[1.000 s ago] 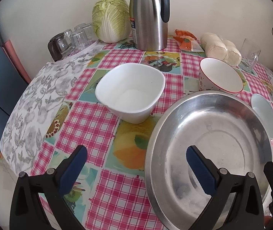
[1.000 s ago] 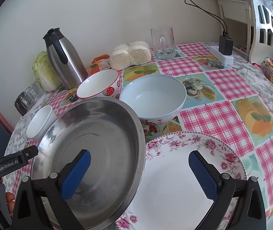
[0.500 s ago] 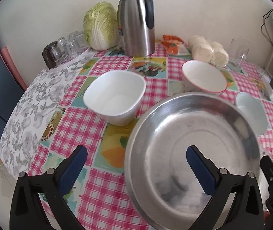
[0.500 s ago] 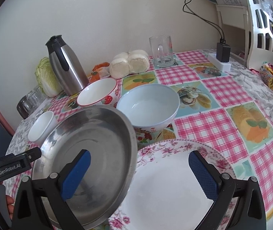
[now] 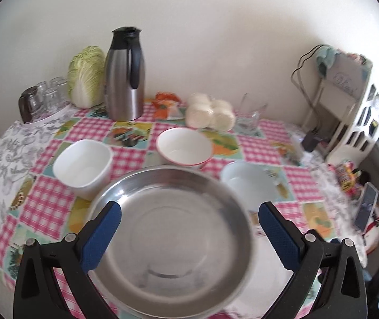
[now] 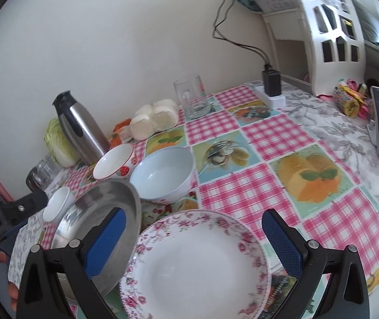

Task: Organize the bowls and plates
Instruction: 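Move both tools over to the rim of the floral-rimmed white plate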

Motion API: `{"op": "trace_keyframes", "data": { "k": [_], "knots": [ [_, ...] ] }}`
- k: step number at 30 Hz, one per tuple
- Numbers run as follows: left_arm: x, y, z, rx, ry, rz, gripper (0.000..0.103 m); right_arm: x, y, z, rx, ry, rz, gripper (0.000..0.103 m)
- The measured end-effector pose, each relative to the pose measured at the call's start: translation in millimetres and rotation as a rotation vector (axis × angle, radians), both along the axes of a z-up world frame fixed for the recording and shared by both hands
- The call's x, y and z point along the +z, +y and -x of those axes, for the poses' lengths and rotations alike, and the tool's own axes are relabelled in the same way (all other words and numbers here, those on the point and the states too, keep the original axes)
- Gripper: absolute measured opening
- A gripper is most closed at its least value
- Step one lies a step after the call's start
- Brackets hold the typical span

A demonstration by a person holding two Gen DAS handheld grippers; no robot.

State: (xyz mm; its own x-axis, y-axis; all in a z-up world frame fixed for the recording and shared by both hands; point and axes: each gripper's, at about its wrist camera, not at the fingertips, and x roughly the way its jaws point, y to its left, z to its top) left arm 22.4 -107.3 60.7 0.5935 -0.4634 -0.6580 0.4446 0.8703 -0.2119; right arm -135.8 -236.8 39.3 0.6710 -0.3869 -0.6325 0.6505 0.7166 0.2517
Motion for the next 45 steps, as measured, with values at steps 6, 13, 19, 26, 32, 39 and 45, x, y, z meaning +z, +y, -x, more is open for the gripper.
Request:
{"op": "trace_keyframes", "data": {
  "k": [6, 13, 19, 26, 32, 39, 45],
  "knots": [
    [9, -14, 18, -0.071, 0.004, 0.089, 0.103, 0, -21, 37, -0.054, -0.042, -0.051, 0.103],
    [5, -27, 41, -0.081, 0.025, 0.079, 0.103, -10, -43, 68, -0.140, -0.056, -0.138, 0.103],
    [-12, -30, 47, -0.070, 0.159, 0.106, 0.103, -22, -53, 76, -0.155, -0.030, -0.184, 0.103],
    [-18, -37, 64, -0.071, 0.206, 0.105, 0.103, -27, -51, 70, -0.118, -0.001, -0.193, 0.103],
    [-29, -43, 75, -0.067, 0.258, 0.101, 0.103, -33, -49, 66, -0.099, 0.021, -0.220, 0.103],
    [-51, -49, 83, -0.089, 0.362, 0.108, 0.102, -39, -49, 63, -0.093, 0.037, -0.249, 0.103],
    [-69, -48, 82, -0.067, 0.432, 0.097, 0.102, -50, -52, 59, -0.076, 0.059, -0.299, 0.099]
  ]
}}
